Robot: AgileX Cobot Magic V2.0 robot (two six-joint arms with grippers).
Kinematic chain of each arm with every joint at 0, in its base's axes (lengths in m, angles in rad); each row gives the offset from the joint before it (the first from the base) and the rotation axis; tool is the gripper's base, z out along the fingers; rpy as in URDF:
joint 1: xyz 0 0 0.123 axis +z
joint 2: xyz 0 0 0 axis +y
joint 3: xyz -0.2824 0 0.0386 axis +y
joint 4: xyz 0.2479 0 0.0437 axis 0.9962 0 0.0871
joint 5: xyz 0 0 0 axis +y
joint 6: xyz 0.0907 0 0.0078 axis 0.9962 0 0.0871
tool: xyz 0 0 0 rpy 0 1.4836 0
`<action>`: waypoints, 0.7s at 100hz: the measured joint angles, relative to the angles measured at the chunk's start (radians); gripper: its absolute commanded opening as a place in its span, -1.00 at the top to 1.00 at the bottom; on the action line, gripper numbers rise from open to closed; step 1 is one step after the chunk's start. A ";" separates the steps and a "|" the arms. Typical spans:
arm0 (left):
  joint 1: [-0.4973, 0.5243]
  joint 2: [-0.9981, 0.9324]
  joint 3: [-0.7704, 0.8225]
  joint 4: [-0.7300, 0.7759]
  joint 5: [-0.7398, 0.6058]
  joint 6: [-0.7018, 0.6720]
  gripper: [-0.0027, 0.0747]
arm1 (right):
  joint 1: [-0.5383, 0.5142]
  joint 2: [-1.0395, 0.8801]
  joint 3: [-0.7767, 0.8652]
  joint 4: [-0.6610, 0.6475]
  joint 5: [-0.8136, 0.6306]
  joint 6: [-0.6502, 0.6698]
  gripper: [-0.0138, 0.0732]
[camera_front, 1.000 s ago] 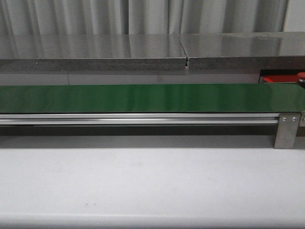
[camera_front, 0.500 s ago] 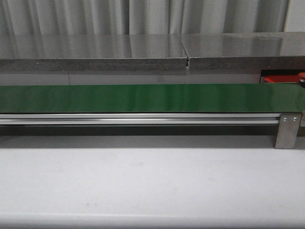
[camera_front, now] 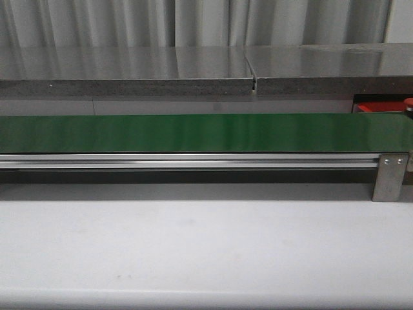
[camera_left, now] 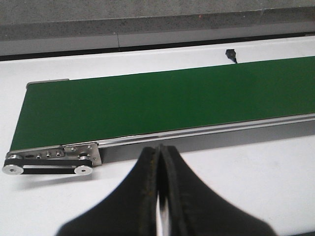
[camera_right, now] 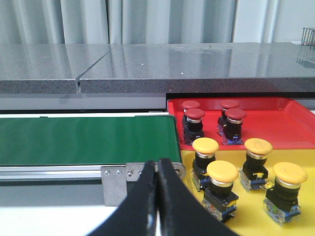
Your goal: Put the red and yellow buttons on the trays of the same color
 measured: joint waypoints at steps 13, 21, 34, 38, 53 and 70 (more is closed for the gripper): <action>0.000 0.000 0.000 0.000 0.000 0.000 0.98 | 0.000 0.000 0.000 0.000 0.000 0.000 0.95; 0.000 0.000 0.000 0.000 0.000 0.000 0.98 | 0.000 0.000 0.000 0.000 0.000 0.000 0.95; 0.000 0.000 0.000 0.000 0.000 0.000 0.98 | 0.000 0.000 0.000 0.000 0.000 0.000 0.95; 0.000 0.000 0.000 0.000 0.000 0.000 0.98 | 0.000 0.000 0.000 0.000 0.000 0.000 0.95; 0.000 0.000 0.000 0.000 0.000 0.000 0.98 | 0.000 0.000 0.000 0.000 0.000 0.000 0.95; 0.000 0.000 0.002 0.010 -0.012 -0.002 0.98 | 0.000 0.000 0.000 0.000 0.000 0.000 0.95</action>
